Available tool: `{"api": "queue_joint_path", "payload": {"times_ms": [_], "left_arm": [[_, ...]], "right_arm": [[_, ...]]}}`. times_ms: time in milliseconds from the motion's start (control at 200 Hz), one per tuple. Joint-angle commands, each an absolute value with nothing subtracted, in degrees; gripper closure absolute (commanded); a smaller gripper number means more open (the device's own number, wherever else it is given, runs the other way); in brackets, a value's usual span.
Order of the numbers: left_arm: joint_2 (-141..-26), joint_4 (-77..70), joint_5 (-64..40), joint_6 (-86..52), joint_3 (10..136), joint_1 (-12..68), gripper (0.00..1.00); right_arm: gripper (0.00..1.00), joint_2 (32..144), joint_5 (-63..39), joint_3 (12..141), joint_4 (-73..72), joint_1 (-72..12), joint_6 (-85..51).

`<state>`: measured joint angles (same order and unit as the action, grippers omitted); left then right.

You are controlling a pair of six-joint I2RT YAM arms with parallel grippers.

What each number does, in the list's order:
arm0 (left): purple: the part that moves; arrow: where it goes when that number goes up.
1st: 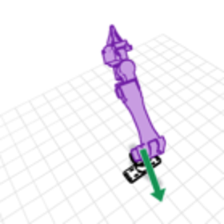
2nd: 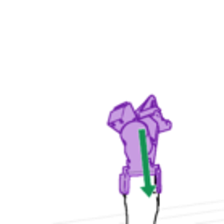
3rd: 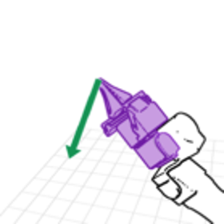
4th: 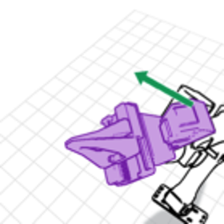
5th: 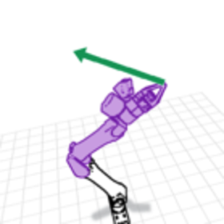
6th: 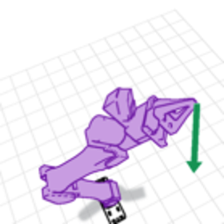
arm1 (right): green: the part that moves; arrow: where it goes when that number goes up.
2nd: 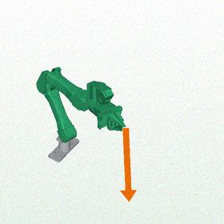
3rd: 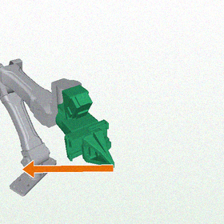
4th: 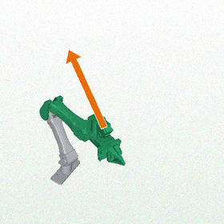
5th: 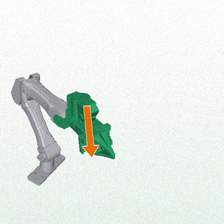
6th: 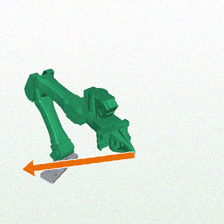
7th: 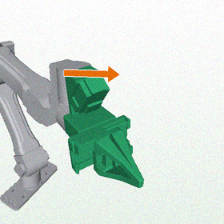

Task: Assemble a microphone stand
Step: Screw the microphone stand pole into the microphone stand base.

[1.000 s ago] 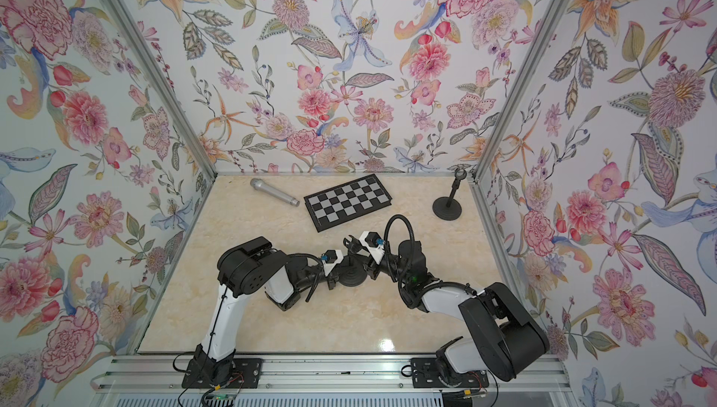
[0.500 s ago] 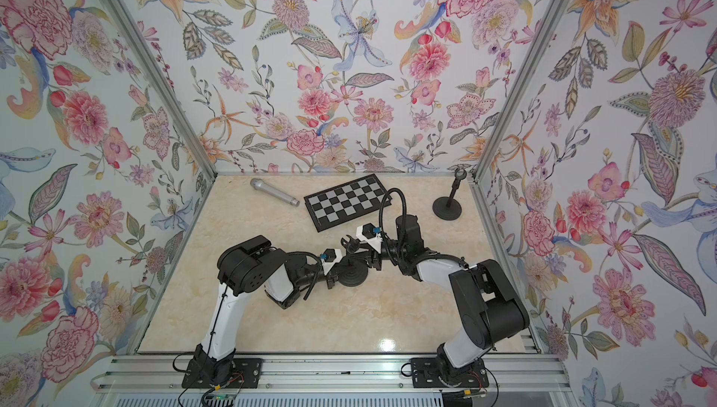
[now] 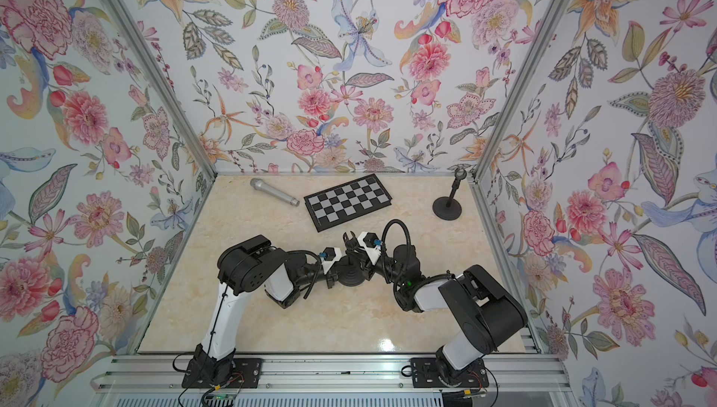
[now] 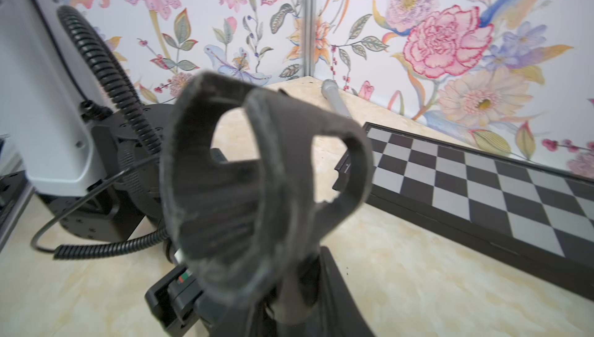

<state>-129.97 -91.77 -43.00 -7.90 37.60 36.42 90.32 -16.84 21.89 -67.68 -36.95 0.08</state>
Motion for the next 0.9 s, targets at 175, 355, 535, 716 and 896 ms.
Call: {"api": "queue_joint_path", "payload": {"times_ms": [175,355,535,716,896], "left_arm": [[-133.61,-105.21,-38.32,-5.19,36.62,36.21,0.82],[-133.68,-105.19,-39.22,-4.01,36.35,36.39,0.87],[-133.78,-105.31,-40.25,-3.87,36.42,36.34,0.88],[-133.97,-105.35,-40.89,-3.87,36.43,36.31,0.89],[-134.12,-105.27,-41.11,-4.04,36.95,36.29,0.90]], "right_arm": [[0.95,92.76,-0.41,19.50,-69.79,-44.21,-5.34],[0.61,86.94,-36.69,22.30,-60.91,-32.42,6.05],[0.54,86.00,-59.40,34.43,-29.77,-25.31,24.45],[0.53,90.53,-67.14,41.78,-20.42,-21.81,34.26],[0.53,92.84,-67.50,44.12,-25.32,-20.38,31.93]]}}
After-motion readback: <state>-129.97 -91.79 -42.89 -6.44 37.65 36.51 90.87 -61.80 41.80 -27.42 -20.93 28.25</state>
